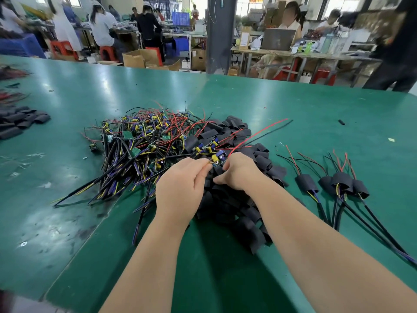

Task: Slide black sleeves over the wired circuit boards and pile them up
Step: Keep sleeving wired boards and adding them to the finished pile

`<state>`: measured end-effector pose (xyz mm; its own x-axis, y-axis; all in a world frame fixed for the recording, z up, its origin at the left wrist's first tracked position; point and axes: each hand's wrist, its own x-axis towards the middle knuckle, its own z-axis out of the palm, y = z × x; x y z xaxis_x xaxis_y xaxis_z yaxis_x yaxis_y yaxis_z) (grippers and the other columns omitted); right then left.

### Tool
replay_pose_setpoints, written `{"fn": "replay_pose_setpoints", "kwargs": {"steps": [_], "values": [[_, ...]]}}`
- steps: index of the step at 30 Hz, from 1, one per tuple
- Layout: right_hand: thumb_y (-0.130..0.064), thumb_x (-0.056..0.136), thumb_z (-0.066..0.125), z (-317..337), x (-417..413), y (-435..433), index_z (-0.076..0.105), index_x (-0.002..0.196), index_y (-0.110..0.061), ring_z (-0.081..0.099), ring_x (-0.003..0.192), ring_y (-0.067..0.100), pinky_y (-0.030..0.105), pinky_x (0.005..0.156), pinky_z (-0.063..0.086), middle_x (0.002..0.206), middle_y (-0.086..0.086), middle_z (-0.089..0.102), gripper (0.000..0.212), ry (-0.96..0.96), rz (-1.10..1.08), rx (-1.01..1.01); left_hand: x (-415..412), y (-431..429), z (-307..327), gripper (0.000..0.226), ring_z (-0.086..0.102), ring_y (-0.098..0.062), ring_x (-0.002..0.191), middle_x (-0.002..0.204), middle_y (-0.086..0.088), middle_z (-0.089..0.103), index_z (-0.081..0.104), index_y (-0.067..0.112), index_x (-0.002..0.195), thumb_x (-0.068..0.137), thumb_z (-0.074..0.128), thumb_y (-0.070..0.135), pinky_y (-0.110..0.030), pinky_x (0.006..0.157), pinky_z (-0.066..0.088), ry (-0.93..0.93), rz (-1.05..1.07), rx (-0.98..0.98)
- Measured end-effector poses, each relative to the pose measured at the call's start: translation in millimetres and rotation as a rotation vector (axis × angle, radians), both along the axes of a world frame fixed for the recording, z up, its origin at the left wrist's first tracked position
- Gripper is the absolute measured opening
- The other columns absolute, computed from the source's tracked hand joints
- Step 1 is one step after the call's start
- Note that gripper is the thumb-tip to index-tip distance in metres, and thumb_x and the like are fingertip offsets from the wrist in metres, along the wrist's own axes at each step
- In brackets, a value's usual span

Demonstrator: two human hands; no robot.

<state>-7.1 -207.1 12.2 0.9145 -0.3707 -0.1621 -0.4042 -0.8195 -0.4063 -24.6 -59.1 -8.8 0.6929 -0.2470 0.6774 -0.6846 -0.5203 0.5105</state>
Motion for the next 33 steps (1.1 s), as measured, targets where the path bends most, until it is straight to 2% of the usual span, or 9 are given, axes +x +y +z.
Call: {"fn": "replay_pose_setpoints", "kwargs": {"steps": [3,7,10,13,15,18,20,24,33], "values": [[-0.026,0.078,0.078,0.6,-3.5,1.1,0.054,0.068,-0.017,0.054,0.079,0.019,0.023,0.068,0.042,0.072,-0.001,0.055,0.027,-0.01,-0.015,0.097,-1.5,-1.4,1.4,0.021,0.064,-0.022,0.078,0.082,0.0,0.069,0.074,0.01,0.097,0.091,0.057,0.021,-0.034,0.065,0.05,-0.047,-0.029,-0.005],[-0.03,0.074,0.082,0.2,-7.9,1.2,0.056,0.098,-0.019,0.051,0.086,0.017,0.026,0.079,0.043,0.09,-0.001,0.055,0.036,0.023,-0.036,0.208,-1.6,-1.9,1.2,0.019,0.063,-0.021,0.076,0.081,0.001,0.068,0.074,0.01,0.097,0.091,0.058,0.02,-0.032,0.063,0.049,-0.068,-0.038,-0.003],[-0.038,0.073,0.082,-0.8,-9.8,1.6,0.058,0.088,-0.017,0.052,0.083,0.016,0.023,0.072,0.04,0.073,-0.006,0.049,0.035,0.065,-0.027,0.147,-1.8,-1.8,0.6,0.019,0.064,-0.023,0.077,0.082,0.0,0.069,0.074,0.01,0.097,0.09,0.059,0.019,-0.033,0.063,0.05,-0.071,-0.034,0.01],[-0.035,0.071,0.084,-5.9,-7.0,6.3,0.058,0.095,-0.017,0.06,0.091,0.017,0.023,0.082,0.046,0.091,-0.002,0.062,0.039,-0.018,0.065,0.164,-2.6,-2.0,0.9,0.02,0.064,-0.023,0.077,0.083,-0.001,0.069,0.074,0.009,0.097,0.09,0.058,0.018,-0.032,0.064,0.05,-0.081,-0.04,0.011],[-0.023,0.069,0.086,-10.0,-9.7,5.7,0.058,0.108,-0.017,0.063,0.099,0.021,0.029,0.091,0.049,0.105,0.003,0.067,0.048,-0.138,0.051,0.346,-2.9,-1.7,1.1,0.02,0.064,-0.023,0.077,0.083,-0.001,0.069,0.074,0.008,0.096,0.09,0.058,0.018,-0.033,0.065,0.051,-0.089,-0.051,-0.004],[-0.01,0.069,0.085,-8.5,-35.8,-9.0,0.063,0.103,-0.021,0.062,0.074,0.014,0.022,0.067,0.051,0.095,0.003,0.069,0.041,-0.438,-0.01,0.719,-2.6,-0.5,0.8,0.021,0.064,-0.022,0.078,0.084,0.0,0.07,0.074,0.008,0.096,0.092,0.057,0.02,-0.033,0.067,0.051,-0.099,-0.058,-0.027],[-0.014,0.068,0.083,-7.3,-59.5,-27.7,0.066,0.093,-0.02,0.053,0.062,0.01,0.019,0.053,0.042,0.082,0.0,0.068,0.031,-0.609,-0.032,1.024,-2.2,-0.9,1.1,0.027,0.065,-0.022,0.077,0.084,0.0,0.07,0.074,0.008,0.097,0.093,0.054,0.026,-0.032,0.066,0.051,-0.111,-0.064,-0.024],[-0.027,0.076,0.064,-3.5,-99.2,-57.5,0.066,0.081,-0.021,0.05,0.057,0.007,0.014,0.052,0.043,0.08,-0.004,0.068,0.009,-0.884,-0.179,1.701,-4.3,-2.6,1.2,0.029,0.064,-0.021,0.076,0.083,0.001,0.07,0.075,0.01,0.097,0.093,0.053,0.029,-0.032,0.063,0.052,-0.121,-0.094,0.013],[-0.039,0.08,0.059,-0.5,-115.5,-69.1,0.056,0.086,-0.019,0.046,0.054,0.006,0.014,0.054,0.039,0.094,-0.005,0.069,0.022,-1.091,-0.275,1.832,-3.5,-3.3,-2.1,0.019,0.063,-0.019,0.076,0.083,0.003,0.069,0.075,0.011,0.097,0.091,0.06,0.021,-0.032,0.064,0.052,-0.104,-0.128,0.062]]}}
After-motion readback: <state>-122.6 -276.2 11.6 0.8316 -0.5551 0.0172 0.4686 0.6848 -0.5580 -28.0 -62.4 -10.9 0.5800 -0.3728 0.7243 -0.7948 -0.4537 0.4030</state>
